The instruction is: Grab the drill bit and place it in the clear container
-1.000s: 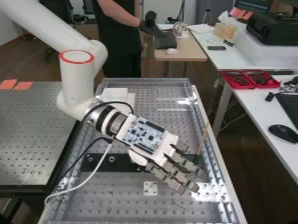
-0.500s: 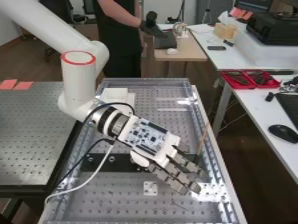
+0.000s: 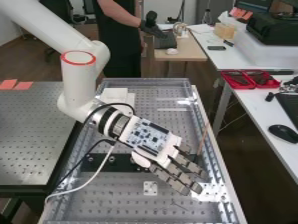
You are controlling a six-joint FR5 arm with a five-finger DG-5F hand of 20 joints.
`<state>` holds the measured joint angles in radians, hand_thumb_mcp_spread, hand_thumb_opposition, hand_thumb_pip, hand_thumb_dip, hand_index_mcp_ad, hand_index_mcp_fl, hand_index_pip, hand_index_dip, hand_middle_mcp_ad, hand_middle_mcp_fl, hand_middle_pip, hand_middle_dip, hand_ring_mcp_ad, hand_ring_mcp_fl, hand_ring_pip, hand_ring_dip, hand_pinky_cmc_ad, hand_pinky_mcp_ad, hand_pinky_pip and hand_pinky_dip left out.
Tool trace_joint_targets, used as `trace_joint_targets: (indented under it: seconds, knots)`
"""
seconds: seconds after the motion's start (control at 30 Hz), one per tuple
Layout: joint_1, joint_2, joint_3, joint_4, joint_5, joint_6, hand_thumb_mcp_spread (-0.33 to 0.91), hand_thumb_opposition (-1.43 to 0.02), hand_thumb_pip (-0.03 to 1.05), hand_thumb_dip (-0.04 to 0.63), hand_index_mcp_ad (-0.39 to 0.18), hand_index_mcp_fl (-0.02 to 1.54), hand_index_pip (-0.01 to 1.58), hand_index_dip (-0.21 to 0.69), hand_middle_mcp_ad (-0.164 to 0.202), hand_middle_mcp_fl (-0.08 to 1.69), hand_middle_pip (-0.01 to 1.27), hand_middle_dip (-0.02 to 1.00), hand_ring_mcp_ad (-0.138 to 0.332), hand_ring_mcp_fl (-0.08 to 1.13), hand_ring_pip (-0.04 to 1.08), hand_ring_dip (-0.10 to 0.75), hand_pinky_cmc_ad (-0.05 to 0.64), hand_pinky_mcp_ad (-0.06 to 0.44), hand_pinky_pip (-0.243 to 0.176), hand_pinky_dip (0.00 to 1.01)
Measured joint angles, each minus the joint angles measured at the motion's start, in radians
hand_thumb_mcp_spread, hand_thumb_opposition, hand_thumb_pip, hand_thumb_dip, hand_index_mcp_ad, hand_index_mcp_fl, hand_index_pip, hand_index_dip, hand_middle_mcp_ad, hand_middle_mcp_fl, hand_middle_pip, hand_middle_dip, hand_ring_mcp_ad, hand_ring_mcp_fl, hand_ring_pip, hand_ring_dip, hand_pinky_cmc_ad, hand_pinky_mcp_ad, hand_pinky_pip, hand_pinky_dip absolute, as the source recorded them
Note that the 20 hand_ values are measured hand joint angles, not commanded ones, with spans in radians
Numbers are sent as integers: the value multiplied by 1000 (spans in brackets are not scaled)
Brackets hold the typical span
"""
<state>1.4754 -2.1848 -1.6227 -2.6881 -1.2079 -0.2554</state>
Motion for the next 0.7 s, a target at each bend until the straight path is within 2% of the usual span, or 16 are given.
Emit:
trace_joint_targets:
  seconds: [0.27,0.53,0.7]
  knots:
    - [-6,5,-6,-8,-5,-8,560,-915,508,298,-115,361,1084,405,75,185,110,190,164,87,117,12,194,91,-101,134]
    - [-8,14,-26,-1,-9,-21,546,-897,515,298,-113,377,1086,396,75,185,110,190,164,93,112,12,197,91,-101,134]
    - [-5,16,-32,9,-4,-11,546,-897,511,302,-113,393,1086,394,75,182,110,190,162,96,112,12,197,89,-101,134]
